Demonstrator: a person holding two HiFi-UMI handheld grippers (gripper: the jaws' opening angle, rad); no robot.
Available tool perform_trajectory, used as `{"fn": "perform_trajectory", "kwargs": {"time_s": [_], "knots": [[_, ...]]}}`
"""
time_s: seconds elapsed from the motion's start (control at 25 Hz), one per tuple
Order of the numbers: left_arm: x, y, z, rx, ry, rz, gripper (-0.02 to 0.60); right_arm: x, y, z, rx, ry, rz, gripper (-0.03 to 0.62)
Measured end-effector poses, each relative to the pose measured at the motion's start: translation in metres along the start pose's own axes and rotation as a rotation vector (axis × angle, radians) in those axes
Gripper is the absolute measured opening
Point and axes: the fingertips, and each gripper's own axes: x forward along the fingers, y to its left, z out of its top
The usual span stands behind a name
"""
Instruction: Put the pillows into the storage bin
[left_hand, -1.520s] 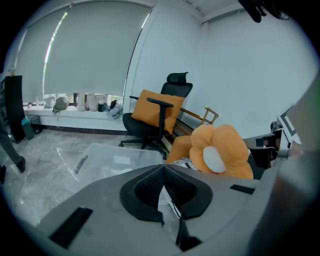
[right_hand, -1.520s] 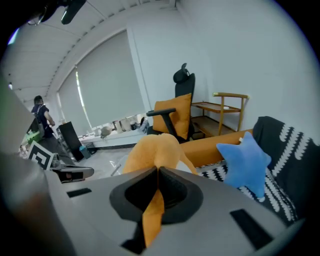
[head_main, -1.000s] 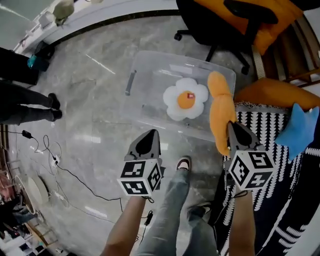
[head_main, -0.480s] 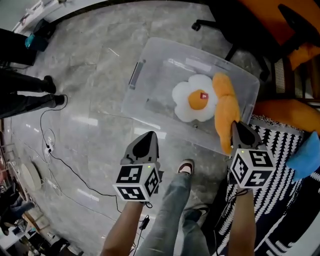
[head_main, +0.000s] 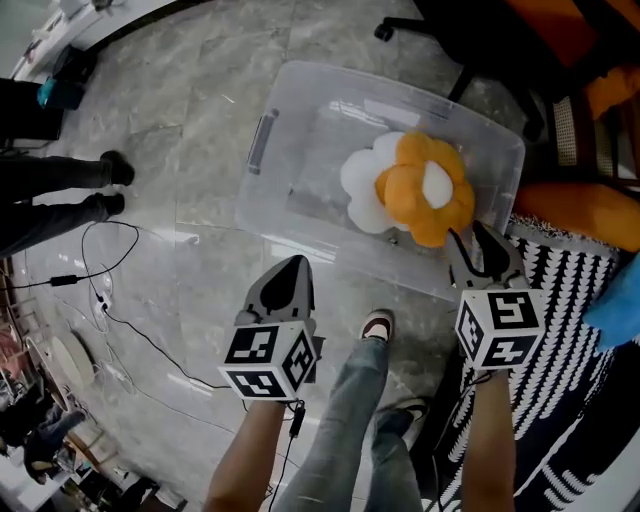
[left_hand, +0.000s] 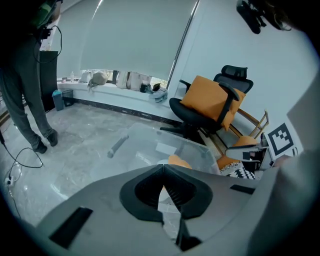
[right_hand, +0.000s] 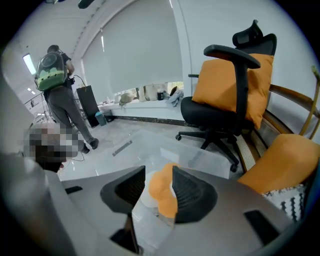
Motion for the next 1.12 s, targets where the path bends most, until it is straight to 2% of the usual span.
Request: {"fn": "perform_trajectory", "kwargs": {"time_s": [0.4,0.64,0.84,1.12], "knots": [[0.011,-0.031,0.004,0.036,0.012,-0.044,0.011,-0.025,-0.032,-0.024,0.052,0.023,-0.044,0.176],[0.017,-0.07,0.009,0.077,0.026,-0.096,0.011,-0.059,-0.062,-0.032,0.097,0.011,-0.097,0.176],[0.007,-0.13,0.017,0.13,0.051,-0.163,0.011,-0.116,-0.095,-0.041,0.154,0.006,-0.153,0.176],[0.018,-0.251,0.036,0.264,0.054,-0.319,0.011,-0.213,-0.188,-0.082,0.296,-0.02,-0.336,0.176]]}}
